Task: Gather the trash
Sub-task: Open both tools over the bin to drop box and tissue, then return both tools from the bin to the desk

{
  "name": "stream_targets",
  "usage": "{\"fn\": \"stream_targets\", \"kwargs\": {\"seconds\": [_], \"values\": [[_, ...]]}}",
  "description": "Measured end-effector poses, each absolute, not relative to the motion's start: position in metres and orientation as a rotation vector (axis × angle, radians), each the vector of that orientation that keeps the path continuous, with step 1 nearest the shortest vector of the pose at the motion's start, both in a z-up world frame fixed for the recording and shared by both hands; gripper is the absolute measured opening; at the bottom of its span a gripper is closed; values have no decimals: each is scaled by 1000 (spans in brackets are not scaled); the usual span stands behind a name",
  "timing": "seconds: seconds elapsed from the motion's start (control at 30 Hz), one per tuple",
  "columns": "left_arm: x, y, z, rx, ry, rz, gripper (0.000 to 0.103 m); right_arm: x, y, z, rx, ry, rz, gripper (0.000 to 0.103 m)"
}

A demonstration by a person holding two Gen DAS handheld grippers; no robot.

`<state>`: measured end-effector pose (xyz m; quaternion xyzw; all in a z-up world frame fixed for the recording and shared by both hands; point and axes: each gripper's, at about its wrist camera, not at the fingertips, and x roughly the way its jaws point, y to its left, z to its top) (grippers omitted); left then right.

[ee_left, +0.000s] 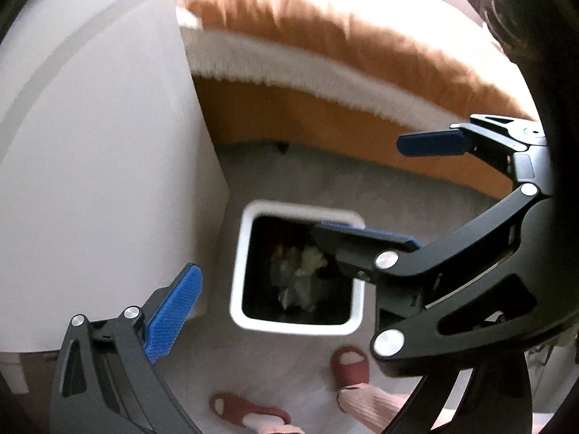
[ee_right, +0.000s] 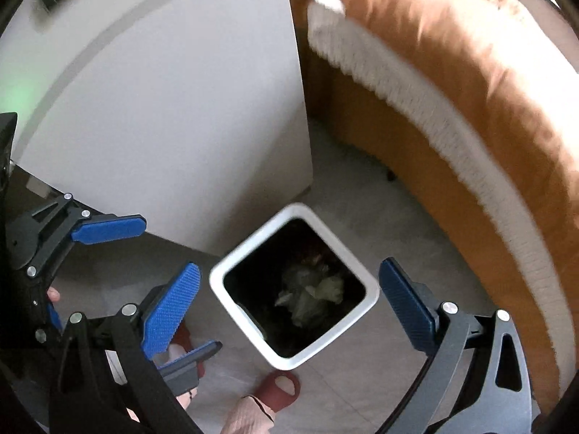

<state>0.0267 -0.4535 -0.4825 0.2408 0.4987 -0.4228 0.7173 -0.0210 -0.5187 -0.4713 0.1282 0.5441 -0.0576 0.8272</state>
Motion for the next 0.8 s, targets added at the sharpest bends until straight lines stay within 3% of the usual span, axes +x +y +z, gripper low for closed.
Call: {"fn": "stream_targets", "kwargs": {"seconds": [0.43, 0.8], "values": [[30, -393, -267, 311, 897, -882, 98, -29, -483, -253, 216, 861, -171, 99], [66, -268, -168, 196, 741, -614, 98, 22, -408, -153, 130, 671, 2, 99]]}}
